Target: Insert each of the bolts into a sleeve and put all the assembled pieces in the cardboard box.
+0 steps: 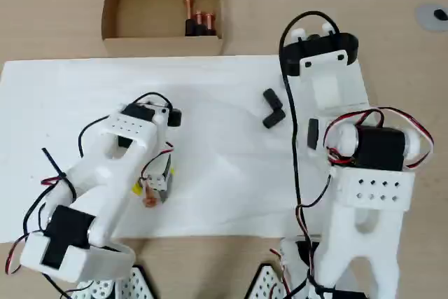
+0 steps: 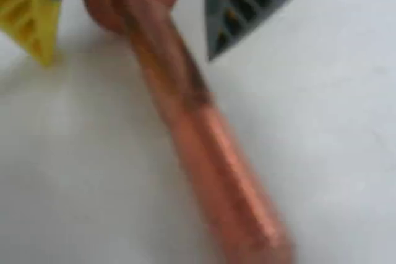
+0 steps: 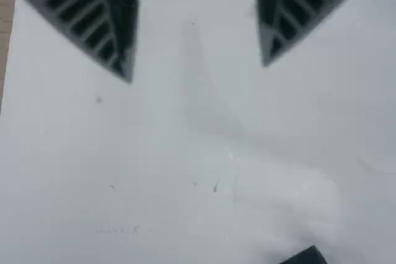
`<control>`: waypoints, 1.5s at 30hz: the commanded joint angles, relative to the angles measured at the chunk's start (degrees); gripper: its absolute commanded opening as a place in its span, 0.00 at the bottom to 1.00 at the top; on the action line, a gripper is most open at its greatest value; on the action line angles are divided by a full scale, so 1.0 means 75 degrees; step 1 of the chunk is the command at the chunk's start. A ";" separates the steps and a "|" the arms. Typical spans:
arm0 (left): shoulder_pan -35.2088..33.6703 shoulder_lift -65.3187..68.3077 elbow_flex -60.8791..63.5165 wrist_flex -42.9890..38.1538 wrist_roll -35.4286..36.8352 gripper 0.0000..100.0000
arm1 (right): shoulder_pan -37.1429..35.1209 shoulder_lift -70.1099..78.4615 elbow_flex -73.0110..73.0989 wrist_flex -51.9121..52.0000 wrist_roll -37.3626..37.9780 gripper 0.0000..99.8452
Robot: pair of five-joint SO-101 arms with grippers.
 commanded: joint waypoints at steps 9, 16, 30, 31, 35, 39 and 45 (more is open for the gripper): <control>-0.0105 -0.0018 0.1067 -0.1582 0.0047 0.11 | 0.0123 -0.0182 0.0018 -0.0105 0.0047 0.15; -0.0105 -0.0029 0.0668 -0.1571 0.0035 0.01 | 0.0100 -0.0170 0.0018 -0.0105 0.0035 0.15; -0.0117 -0.0041 -0.4384 0.2192 -0.2626 0.01 | 0.0100 -0.0182 0.0404 -0.0105 0.0012 0.15; -0.0117 -0.0041 -0.4829 0.2450 -0.2837 0.01 | 0.0100 -0.0182 0.0404 -0.0117 0.0012 0.15; -0.0105 -0.0041 -0.6037 0.3048 -0.3657 0.01 | 0.0100 -0.0182 0.0416 -0.0141 0.0012 0.15; -0.0129 -0.0041 -0.6330 0.3048 -0.4337 0.01 | 0.0111 -0.0182 0.0416 -0.0152 0.0012 0.15; -0.0293 -0.0041 -0.5544 0.3059 -0.7045 0.00 | 0.0135 -0.0182 0.0428 -0.0152 0.0012 0.15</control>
